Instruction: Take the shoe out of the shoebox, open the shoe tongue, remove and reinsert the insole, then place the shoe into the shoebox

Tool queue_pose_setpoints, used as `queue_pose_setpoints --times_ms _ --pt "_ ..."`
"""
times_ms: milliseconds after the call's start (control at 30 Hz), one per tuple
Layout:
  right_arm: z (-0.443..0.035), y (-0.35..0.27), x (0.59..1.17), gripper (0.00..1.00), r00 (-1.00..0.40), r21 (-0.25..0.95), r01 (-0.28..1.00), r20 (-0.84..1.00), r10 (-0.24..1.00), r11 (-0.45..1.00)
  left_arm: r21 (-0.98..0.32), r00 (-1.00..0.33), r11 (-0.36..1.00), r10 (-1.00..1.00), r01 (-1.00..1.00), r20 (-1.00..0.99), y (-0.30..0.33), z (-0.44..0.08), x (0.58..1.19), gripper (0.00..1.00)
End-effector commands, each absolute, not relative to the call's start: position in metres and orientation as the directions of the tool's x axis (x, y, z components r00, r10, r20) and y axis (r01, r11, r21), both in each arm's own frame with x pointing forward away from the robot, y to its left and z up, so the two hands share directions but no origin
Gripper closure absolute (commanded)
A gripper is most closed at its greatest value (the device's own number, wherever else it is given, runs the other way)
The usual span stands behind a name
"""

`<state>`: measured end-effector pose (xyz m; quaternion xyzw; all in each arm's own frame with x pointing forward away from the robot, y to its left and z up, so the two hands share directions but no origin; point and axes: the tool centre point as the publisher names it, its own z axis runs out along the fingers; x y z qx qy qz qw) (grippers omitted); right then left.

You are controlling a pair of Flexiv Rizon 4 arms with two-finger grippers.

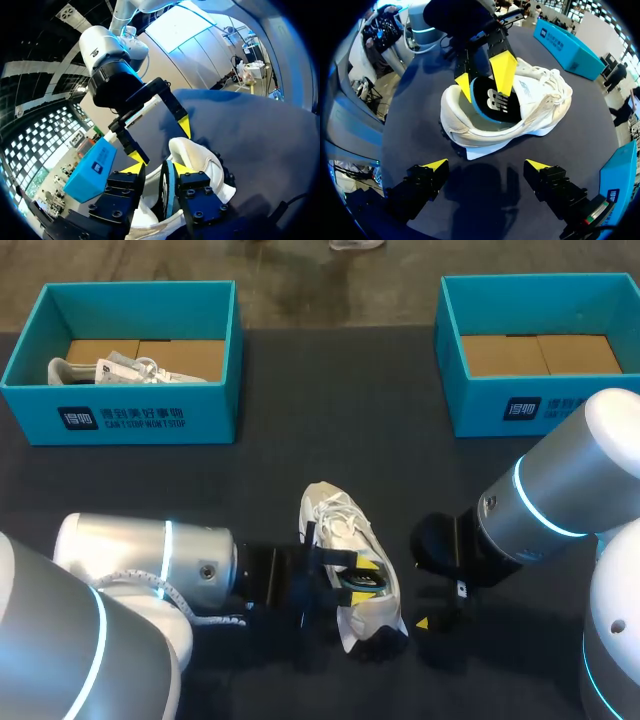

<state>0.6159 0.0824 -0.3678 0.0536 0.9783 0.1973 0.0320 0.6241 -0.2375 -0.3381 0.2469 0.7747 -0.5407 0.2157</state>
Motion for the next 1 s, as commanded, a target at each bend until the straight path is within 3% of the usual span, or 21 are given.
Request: queue_pose_setpoints --times_ms 33,700,867,1000 --pt "-0.368 0.082 0.614 0.00 -0.992 0.390 0.092 -0.044 0.119 0.916 -0.735 -0.788 0.287 0.156 0.614 -0.596 -0.227 -0.329 0.620 0.63" --pt "-0.368 0.082 0.614 0.00 -0.992 0.390 0.092 -0.044 0.119 0.916 -0.677 -0.760 0.345 0.314 0.650 -0.569 -0.189 -0.302 0.612 0.60" --pt "-0.368 0.082 0.614 0.00 -0.992 0.390 0.092 -0.044 0.119 0.916 -0.621 -0.722 0.371 0.406 0.690 -0.560 -0.179 -0.289 0.616 0.72" --pt "-0.368 0.082 0.614 0.00 -0.992 0.390 0.092 -0.044 0.119 0.916 -0.587 -0.697 0.387 0.490 0.712 -0.523 -0.173 -0.281 0.622 0.76"
